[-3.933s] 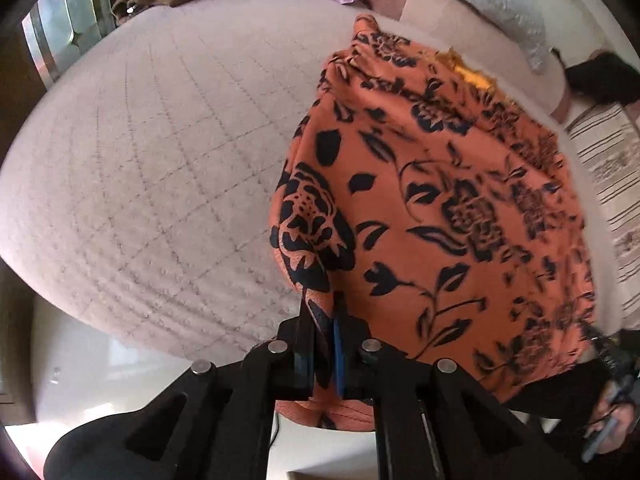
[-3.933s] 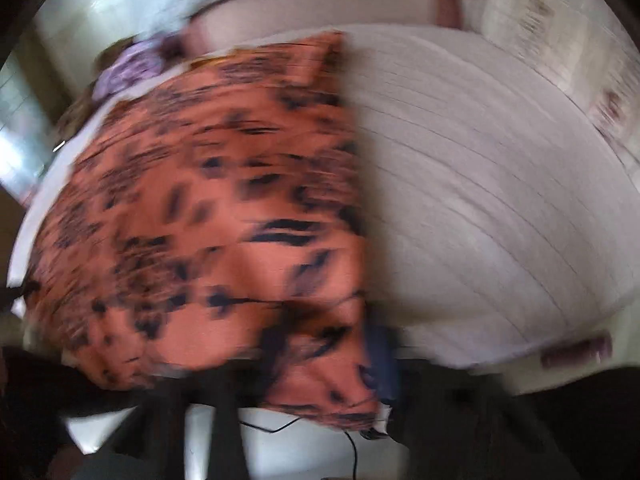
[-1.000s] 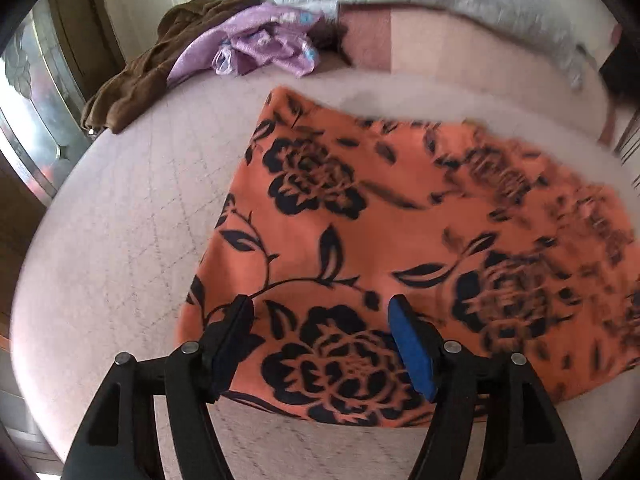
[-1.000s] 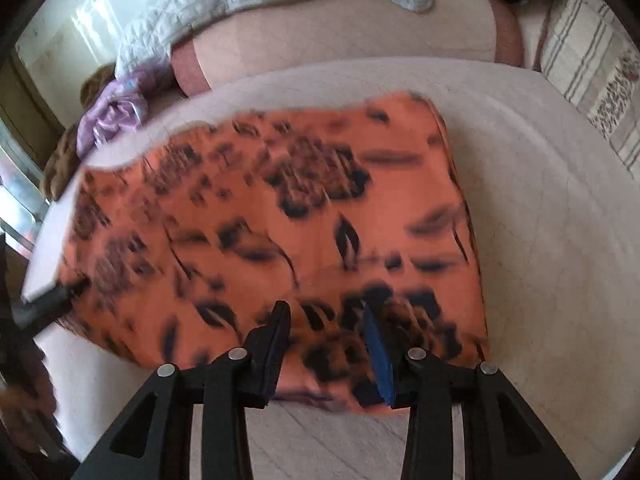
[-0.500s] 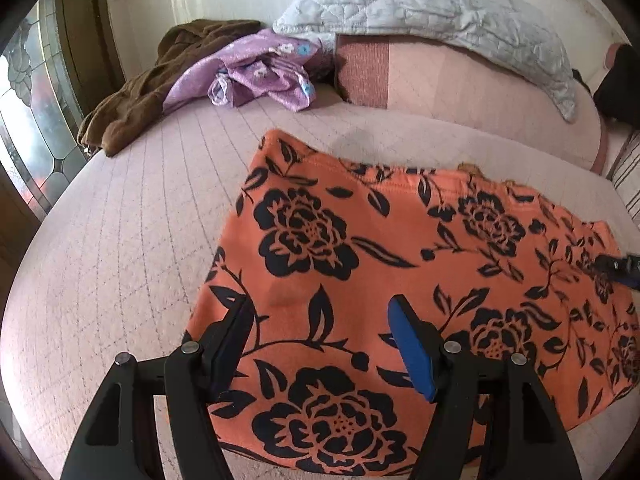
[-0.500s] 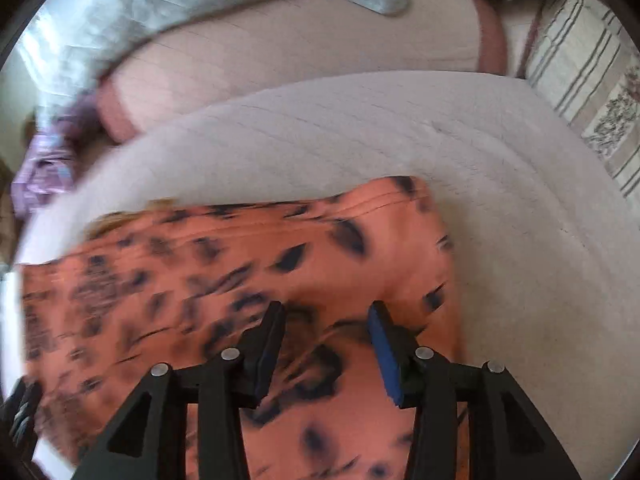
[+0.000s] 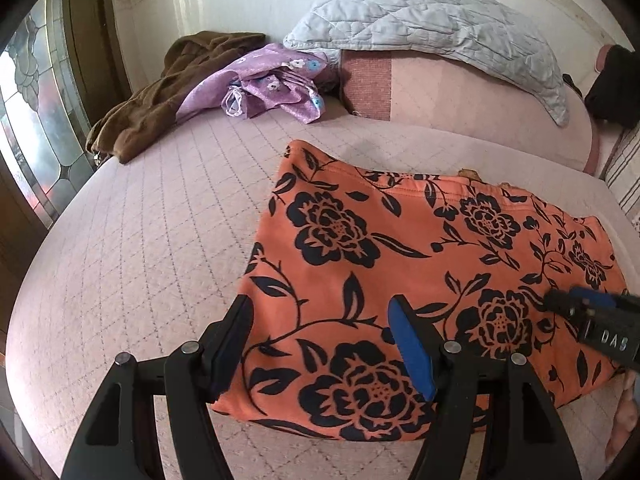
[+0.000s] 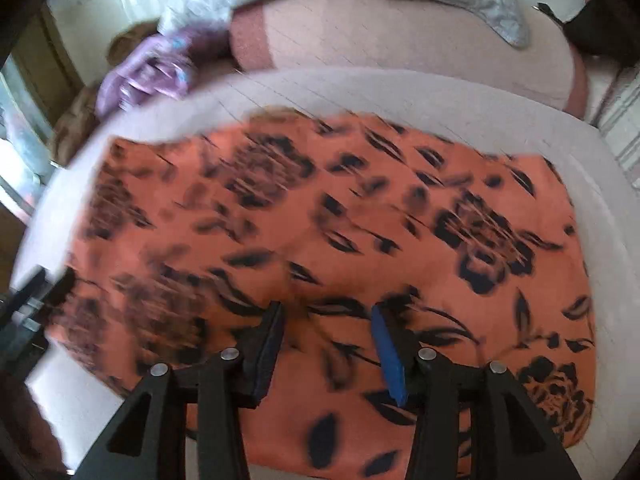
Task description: Fold small clothes
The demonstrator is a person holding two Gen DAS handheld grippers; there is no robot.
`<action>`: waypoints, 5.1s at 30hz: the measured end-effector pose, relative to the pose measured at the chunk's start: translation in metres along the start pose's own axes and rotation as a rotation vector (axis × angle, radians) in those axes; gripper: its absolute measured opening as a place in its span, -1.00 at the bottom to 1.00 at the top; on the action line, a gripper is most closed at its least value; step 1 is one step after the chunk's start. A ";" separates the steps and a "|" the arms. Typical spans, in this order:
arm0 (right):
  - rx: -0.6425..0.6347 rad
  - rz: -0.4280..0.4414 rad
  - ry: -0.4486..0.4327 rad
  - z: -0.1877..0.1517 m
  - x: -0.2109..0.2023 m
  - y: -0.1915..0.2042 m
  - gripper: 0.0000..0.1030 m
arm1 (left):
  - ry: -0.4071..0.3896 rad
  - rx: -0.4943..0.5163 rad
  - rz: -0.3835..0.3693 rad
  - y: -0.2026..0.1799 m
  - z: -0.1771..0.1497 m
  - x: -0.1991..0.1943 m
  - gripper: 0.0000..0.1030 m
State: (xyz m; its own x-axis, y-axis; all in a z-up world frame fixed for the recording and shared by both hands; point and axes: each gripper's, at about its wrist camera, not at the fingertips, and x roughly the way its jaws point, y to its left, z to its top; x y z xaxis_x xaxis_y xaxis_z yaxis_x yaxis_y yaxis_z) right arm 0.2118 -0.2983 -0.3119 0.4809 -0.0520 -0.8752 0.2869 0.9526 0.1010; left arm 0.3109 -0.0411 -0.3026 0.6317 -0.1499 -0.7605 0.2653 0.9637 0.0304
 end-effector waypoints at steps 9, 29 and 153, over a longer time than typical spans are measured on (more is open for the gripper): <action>-0.036 -0.035 0.067 0.031 0.051 0.052 -0.05 | 0.227 -0.083 0.026 0.029 -0.007 0.043 0.43; 0.009 0.201 0.116 0.148 0.138 0.195 -0.03 | 0.241 -0.164 -0.084 0.082 -0.001 0.039 0.44; 0.436 0.097 -0.126 -0.006 -0.034 -0.180 0.01 | 0.141 -0.062 0.040 0.022 -0.016 -0.004 0.47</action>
State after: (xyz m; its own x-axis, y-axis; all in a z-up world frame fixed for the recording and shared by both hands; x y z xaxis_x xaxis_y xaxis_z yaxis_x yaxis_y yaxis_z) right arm 0.1385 -0.4666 -0.3035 0.6116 -0.0306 -0.7906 0.5442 0.7416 0.3923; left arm 0.3022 -0.0156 -0.3090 0.5308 -0.0828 -0.8434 0.1937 0.9807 0.0256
